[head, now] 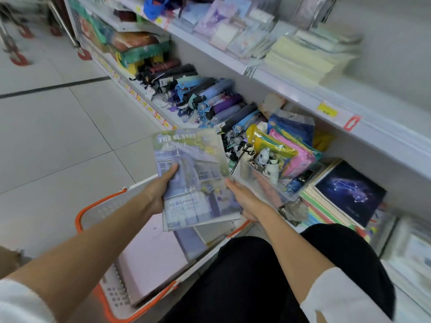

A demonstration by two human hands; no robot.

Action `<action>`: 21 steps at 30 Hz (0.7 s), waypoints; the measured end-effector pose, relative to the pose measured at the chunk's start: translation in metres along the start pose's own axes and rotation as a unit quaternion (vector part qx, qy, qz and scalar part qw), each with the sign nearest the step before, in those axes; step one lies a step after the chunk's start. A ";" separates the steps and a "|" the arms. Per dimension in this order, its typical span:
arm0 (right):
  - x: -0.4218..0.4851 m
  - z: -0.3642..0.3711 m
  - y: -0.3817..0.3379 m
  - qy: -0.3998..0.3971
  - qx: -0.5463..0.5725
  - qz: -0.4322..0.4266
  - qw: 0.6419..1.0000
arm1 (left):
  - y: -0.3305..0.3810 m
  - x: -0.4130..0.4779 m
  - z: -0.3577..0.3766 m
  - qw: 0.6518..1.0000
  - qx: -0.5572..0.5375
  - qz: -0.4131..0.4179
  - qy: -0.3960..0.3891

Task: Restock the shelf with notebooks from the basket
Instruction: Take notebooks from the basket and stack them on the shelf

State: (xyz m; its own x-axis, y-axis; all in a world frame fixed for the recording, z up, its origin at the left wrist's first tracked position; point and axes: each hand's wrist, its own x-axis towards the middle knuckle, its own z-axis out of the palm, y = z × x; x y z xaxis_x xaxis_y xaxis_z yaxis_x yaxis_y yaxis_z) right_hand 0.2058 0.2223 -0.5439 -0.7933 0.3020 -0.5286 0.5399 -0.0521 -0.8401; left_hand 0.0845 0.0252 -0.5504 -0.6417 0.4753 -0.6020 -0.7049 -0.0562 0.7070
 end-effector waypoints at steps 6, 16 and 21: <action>-0.047 -0.089 -0.056 0.150 0.053 -0.152 0.975 | 0.029 -0.008 0.103 0.994 0.039 0.087 -0.051; -0.159 -0.290 -0.108 0.345 0.213 -0.192 0.894 | 0.058 -0.045 0.300 0.916 0.210 0.169 -0.296; -0.162 -0.358 -0.115 0.421 0.261 -0.148 0.856 | 0.072 -0.049 0.396 0.913 0.199 0.257 -0.247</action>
State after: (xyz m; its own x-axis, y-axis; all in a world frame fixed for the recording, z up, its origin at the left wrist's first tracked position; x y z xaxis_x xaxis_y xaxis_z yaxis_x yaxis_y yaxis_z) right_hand 0.3727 0.5201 -0.3185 -0.2702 0.9433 -0.1927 -0.0231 -0.2064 -0.9782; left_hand 0.1848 0.3454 -0.3235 -0.5726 0.8196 0.0187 -0.1199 -0.1062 0.9871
